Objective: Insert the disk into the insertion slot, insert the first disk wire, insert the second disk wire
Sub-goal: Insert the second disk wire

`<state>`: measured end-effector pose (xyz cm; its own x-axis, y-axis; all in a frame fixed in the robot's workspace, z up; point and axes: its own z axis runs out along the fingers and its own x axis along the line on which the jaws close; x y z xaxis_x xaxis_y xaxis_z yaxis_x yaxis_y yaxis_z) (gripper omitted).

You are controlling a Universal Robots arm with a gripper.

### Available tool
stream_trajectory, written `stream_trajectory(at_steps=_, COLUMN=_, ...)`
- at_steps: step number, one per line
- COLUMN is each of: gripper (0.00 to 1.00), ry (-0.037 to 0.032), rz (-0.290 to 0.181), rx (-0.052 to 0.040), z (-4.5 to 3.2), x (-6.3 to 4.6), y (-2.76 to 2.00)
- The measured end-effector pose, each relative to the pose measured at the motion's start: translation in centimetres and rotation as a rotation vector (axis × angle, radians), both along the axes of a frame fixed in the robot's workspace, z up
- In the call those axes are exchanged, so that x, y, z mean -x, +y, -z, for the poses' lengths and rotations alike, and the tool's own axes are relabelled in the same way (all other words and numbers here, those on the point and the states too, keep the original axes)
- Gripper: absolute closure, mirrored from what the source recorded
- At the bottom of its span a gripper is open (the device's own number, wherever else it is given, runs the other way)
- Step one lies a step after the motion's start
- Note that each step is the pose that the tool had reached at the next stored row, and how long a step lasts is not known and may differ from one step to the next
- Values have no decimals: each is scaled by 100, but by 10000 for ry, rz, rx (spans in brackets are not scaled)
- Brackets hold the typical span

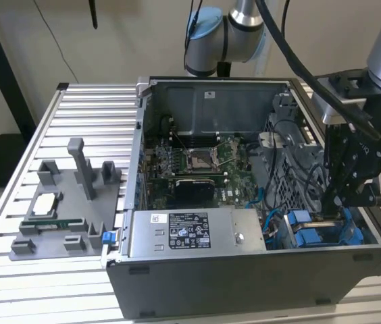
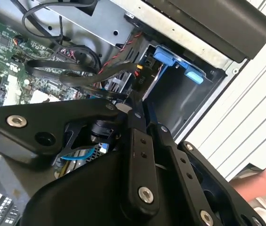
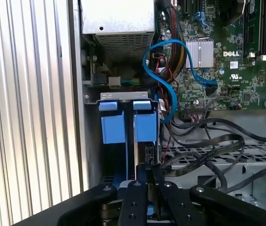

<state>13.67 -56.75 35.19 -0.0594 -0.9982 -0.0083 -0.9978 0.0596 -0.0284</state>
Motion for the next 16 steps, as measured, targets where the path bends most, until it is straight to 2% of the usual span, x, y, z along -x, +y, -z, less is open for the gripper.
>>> stream_trajectory(at_steps=3, gripper=100, ry=-28, rz=1, rx=-2, z=10, x=2, y=10)
stream_trajectory(at_steps=9, gripper=100, ry=-142, rz=-1, rx=-3, z=56, x=10, y=55)
stream_trajectory(at_steps=16, gripper=100, ry=-190, rz=-15, rx=-1, z=86, x=12, y=71)
